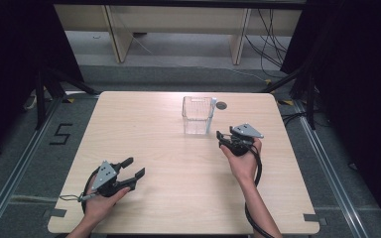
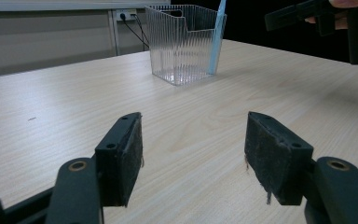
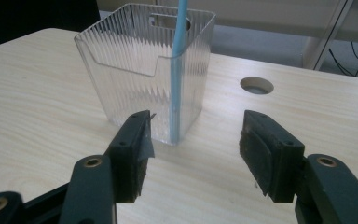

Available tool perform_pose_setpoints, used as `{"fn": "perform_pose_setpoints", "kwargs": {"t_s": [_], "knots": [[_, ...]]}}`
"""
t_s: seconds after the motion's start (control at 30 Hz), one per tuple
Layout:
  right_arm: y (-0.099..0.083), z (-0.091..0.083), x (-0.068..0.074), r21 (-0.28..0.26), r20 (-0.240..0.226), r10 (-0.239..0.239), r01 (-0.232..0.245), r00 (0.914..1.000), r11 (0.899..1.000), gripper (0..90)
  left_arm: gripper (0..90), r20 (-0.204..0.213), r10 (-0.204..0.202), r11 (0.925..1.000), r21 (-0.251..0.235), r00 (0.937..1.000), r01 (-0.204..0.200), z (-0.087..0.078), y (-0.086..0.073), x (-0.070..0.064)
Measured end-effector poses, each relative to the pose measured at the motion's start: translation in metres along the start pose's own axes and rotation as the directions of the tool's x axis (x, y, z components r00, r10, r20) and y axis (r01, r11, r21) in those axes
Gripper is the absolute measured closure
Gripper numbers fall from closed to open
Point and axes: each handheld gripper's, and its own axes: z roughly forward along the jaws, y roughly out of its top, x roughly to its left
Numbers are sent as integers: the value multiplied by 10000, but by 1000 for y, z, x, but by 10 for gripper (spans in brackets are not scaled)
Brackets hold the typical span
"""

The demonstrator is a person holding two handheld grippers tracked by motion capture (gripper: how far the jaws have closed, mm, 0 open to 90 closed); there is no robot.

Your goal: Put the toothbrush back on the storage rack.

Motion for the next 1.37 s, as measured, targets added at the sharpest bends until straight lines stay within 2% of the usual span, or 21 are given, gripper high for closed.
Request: {"fn": "perform_pose_setpoints", "kwargs": {"t_s": [0.1, 0.2, 0.23, 0.33, 0.47, 0.5, 0.53, 0.67, 0.7, 0.73, 0.77, 0.8, 0.83, 0.93, 1.07, 1.13, 1.17, 1.23, 1.3, 1.33, 1.37], "knots": [[-5, -6, 2, 147, 49, 366, -366, 9993, 9992, 437, 366, -6, -10, 10000, -21, 10000, 10, 0, 0, 0], [-13, -12, -1, 252, 86, 113, -115, 9999, 9996, 437, 366, -28, -15, 10000, 11, 10000, 15, 0, 0, 0], [-15, -15, 0, 343, 29, 332, -332, 9994, 9989, 437, 366, -28, -15, 10000, 11, 10000, 15, 0, 0, 0], [-23, -20, -4, 352, 21, 71, -71, 10000, 9994, 437, 366, -41, -14, 10000, 9, 10000, 14, 0, 0, 0], [-33, -27, -3, 562, -49, 205, -202, 9998, 9982, 437, 367, -51, -16, 10000, 16, 10000, 16, 0, 0, 0], [-35, -28, -6, 503, -133, -209, 216, 9997, 9985, 437, 367, -55, -20, 10000, 20, 10000, 20, 0, 0, 0], [-38, -31, -2, 583, -22, 417, -415, 9991, 9974, 437, 366, -62, -26, 10000, 19, 10000, 26, 0, 0, 0], [-43, -36, -3, 518, -114, 425, -418, 9990, 9978, 437, 366, -79, -22, 10000, -3, 10000, 22, 0, 0, 0], [-45, -39, -7, 566, -135, 1, 7, 9999, 9984, 437, 366, -73, -26, 10000, 10, 10000, 26, 0, 0, 0], [-45, -39, -7, 566, -135, 1, 7, 9999, 9984, 437, 366, -73, -26, 10000, 10, 10000, 26, 0, 0, 0], [-48, -40, -4, 541, -49, 449, -446, 9990, 9975, 437, 366, -74, -26, 10000, 7, 10000, 26, 0, 0, 0], [-50, -42, -3, 602, -47, 555, -551, 9984, 9967, 437, 366, -82, -28, 10000, -10, 10000, 28, 0, 0, 0], [-55, -43, -5, 575, 9, 409, -409, 9992, 9975, 438, 366, -75, -33, 10000, -8, 10000, 32, 0, 0, 0], [-60, -47, -3, 623, 57, 629, -632, 9980, 9961, 440, 366, -76, -30, 10000, 14, 10000, 30, 0, 0, 0], [-65, -50, -4, 451, -139, 519, -512, 9986, 9977, 442, 365, -71, -34, 10000, -3, 10000, 34, 0, 0, 0], [-67, -49, -4, 433, 16, 416, -416, 9991, 9982, 441, 364, -68, -35, 10000, -10, 10000, 35, 0, 0, 0], [-68, -52, -2, 551, -168, 719, -708, 9973, 9960, 441, 364, -46, -35, 10000, -42, 10000, 35, 0, 0, 0], [-68, -52, -5, 379, -169, 406, -400, 9990, 9985, 441, 363, -49, -53, 10000, -11, 10000, 53, 0, 0, 0], [-69, -51, -3, 311, -193, 697, -691, 9974, 9971, 441, 363, -48, -91, 10000, -20, 9999, 91, 0, 0, 0], [-69, -52, -5, 299, -173, 386, -381, 9991, 9988, 441, 363, -51, -79, 10000, -13, 10000, 79, 0, 0, 1], [-69, -52, -5, 299, -173, 386, -381, 9991, 9988, 441, 363, -51, -79, 10000, -13, 10000, 79, 0, 0, 1]]}}
